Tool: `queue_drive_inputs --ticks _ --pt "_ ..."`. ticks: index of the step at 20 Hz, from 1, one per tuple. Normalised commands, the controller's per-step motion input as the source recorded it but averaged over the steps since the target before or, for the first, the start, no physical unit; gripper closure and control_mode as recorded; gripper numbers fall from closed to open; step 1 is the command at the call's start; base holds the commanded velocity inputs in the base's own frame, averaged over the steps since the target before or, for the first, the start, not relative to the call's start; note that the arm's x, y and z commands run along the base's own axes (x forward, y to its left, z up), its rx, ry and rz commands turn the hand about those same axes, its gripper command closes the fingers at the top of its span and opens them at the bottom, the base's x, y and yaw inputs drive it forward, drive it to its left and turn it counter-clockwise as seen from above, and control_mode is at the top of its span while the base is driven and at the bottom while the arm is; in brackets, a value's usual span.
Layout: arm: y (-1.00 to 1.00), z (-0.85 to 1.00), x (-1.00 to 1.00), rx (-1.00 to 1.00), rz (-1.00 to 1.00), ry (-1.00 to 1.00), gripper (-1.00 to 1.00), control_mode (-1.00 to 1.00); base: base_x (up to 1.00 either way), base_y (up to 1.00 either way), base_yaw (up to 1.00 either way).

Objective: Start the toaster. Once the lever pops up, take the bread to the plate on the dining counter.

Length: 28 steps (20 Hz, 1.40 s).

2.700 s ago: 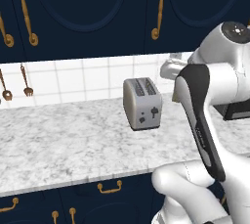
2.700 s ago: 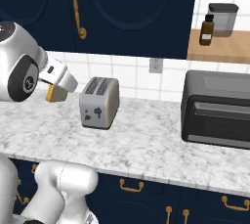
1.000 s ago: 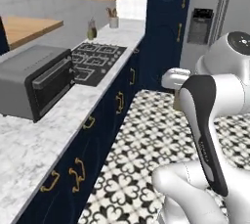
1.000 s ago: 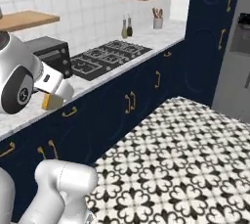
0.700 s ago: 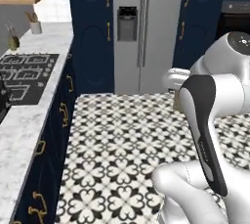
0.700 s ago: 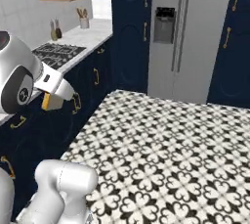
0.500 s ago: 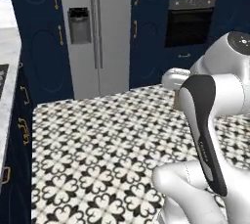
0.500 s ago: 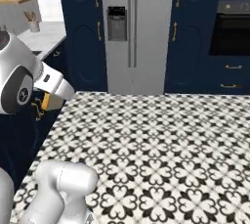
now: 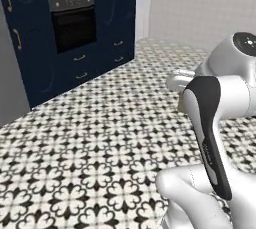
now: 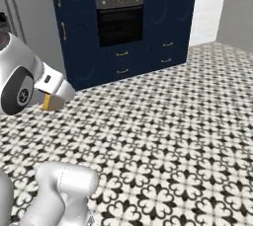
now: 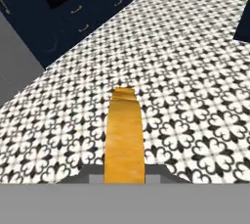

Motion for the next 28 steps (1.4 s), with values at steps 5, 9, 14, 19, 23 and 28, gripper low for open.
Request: queue_drive_inputs --ticks 5,9,14,19,23,28 --pt "0.00 0.00 0.00 0.00 0.00 0.00 1.00 1.00 0.18 -0.02 -0.81" --pt "0.00 0.00 0.00 0.00 0.00 0.00 1.00 1.00 0.67 0.00 -0.65" --pt "0.00 0.00 0.00 0.00 0.00 0.00 1.00 1.00 1.00 0.00 -0.40" --pt "0.00 0.00 0.00 0.00 0.00 0.00 1.00 1.00 1.00 0.01 -0.31" --pt "0.00 0.00 0.00 0.00 0.00 0.00 1.00 1.00 1.00 0.14 -0.33" --pt "0.00 0.00 0.00 0.00 0.00 0.00 1.00 1.00 1.00 0.51 -0.31"
